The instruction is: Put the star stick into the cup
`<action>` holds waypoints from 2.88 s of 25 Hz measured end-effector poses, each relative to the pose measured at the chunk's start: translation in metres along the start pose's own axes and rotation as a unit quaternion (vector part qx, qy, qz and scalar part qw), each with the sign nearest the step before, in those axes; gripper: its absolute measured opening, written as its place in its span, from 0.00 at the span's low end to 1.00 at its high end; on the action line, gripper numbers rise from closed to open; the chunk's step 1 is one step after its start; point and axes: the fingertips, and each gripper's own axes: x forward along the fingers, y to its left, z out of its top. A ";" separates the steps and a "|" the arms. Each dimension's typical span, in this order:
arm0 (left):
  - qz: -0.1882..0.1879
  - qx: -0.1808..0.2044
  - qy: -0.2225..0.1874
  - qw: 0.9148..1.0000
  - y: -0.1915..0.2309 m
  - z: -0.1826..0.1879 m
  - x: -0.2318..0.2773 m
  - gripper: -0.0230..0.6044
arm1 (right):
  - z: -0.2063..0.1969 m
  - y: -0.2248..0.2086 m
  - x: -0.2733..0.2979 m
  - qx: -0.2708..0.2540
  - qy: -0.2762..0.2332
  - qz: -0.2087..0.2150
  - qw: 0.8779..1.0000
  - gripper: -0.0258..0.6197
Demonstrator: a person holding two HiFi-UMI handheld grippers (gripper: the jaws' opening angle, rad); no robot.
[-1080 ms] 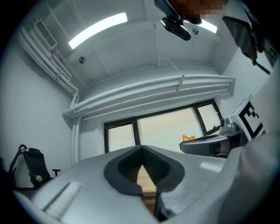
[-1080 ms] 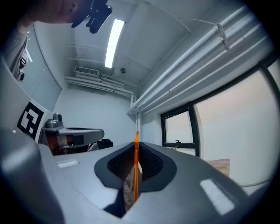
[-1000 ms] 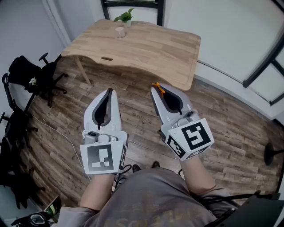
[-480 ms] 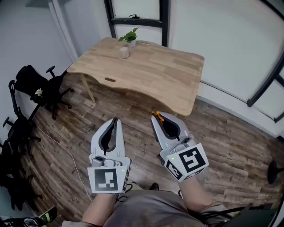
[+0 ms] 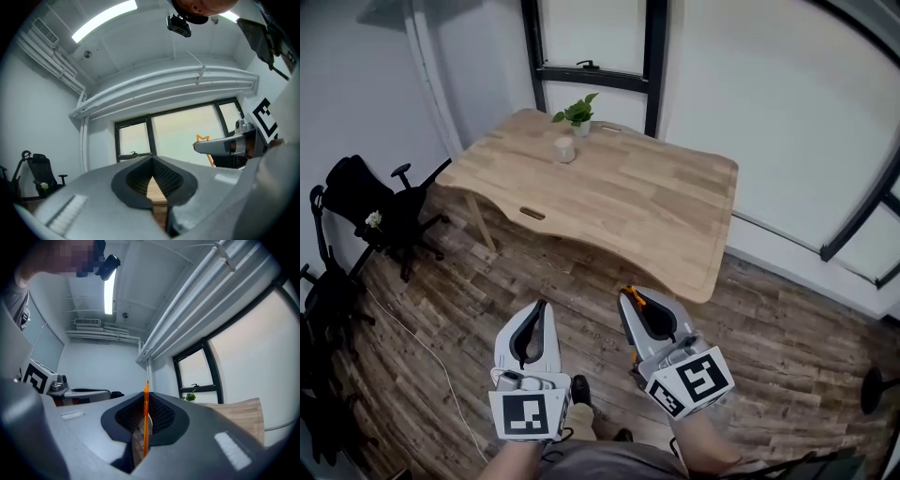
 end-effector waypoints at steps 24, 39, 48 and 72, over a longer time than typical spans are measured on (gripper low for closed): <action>-0.045 -0.030 -0.011 0.998 0.160 -0.038 0.185 0.04 | -0.006 -0.043 0.247 -0.033 0.010 -0.029 0.999 0.11; -0.055 -0.031 0.029 0.998 0.188 -0.080 0.322 0.04 | -0.032 -0.140 0.352 -0.003 0.028 -0.040 0.999 0.11; -0.053 -0.014 0.044 0.998 0.205 -0.084 0.428 0.04 | -0.032 -0.217 0.435 0.016 0.025 -0.032 0.999 0.11; -0.089 -0.042 -0.001 0.995 0.300 -0.096 0.586 0.04 | -0.030 -0.279 0.609 -0.021 0.041 -0.057 0.997 0.11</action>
